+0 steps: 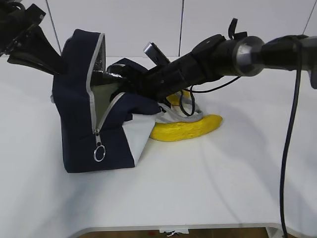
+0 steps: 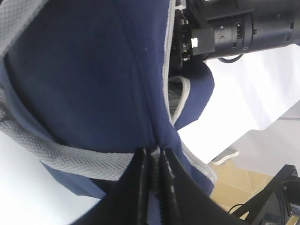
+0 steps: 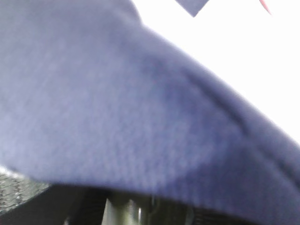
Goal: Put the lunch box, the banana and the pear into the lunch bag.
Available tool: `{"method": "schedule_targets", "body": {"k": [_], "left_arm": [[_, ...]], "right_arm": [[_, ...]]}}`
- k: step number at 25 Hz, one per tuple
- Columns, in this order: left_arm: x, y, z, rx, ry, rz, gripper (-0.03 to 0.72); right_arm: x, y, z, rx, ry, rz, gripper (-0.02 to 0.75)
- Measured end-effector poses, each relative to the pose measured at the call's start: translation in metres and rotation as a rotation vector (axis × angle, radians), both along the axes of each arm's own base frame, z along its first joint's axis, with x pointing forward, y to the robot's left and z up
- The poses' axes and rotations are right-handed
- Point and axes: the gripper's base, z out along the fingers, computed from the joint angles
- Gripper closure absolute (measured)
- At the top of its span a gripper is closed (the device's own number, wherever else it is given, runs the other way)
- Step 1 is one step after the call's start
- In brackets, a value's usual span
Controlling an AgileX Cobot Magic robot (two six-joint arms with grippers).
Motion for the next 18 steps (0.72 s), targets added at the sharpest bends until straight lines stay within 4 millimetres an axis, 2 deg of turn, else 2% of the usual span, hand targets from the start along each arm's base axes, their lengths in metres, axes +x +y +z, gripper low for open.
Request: {"method": "schedule_targets", "body": {"k": [9,15,18], "left_arm": [[0.000,0.001,0.000,0.008,0.000,-0.001,0.676],[0.000,0.001,-0.001,0.011,-0.001,-0.002,0.676],[0.000,0.001,-0.001,0.014,-0.001,-0.002,0.676]], "right_arm": [[0.000,0.001,-0.013,0.001,0.034,0.008,0.350],[-0.001,0.002,-0.011,0.019,0.046,0.023,0.248],[-0.001,0.003,-0.005,0.037,0.046,0.056,0.227]]}}
